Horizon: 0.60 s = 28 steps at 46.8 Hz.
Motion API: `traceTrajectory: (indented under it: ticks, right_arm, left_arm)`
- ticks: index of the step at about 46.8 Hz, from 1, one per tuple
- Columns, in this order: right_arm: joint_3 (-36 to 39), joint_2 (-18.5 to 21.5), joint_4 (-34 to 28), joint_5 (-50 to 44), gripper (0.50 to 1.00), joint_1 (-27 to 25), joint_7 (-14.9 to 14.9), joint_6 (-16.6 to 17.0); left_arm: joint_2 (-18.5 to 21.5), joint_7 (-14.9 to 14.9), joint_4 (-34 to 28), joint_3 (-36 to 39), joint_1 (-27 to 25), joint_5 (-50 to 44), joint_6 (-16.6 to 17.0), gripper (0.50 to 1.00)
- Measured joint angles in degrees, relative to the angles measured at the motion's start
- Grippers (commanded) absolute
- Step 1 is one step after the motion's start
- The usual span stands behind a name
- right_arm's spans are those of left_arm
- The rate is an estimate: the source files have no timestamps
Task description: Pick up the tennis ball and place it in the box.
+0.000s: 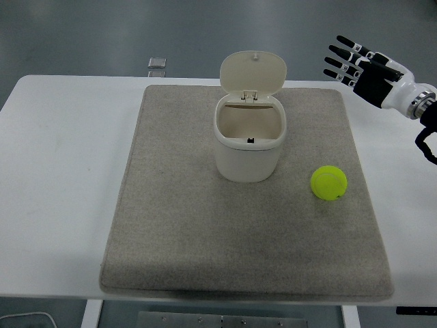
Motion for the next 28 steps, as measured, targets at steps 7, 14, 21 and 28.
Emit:
traceTrajectory:
  ticks: [7, 14, 21, 28]
  right_arm:
    - [-0.02, -1.66, 0.00, -5.13, 0.917, 0.14, -0.03, 0.89]
    - [0.10, -2.48, 0.00, -11.59, 0.917, 0.13, -0.02, 0.90]
    - [0.09, -3.47, 0.00, -16.28, 0.917, -0.01, 0.06, 0.80]
    - [0.07, -5.51, 0.08, -20.12, 0.917, 0.22, 0.07, 1.25]
  left_arm:
    - [0.00, 0.00, 0.00, 0.00, -0.01, 0.00, 0.00, 0.992]
    - [0.00, 0.00, 0.00, 0.00, 0.00, 0.00, 0.00, 0.992]
    - [0.00, 0.00, 0.00, 0.00, 0.00, 0.00, 0.00, 0.992]
    - [0.00, 0.00, 0.00, 0.00, 0.00, 0.00, 0.00, 0.992]
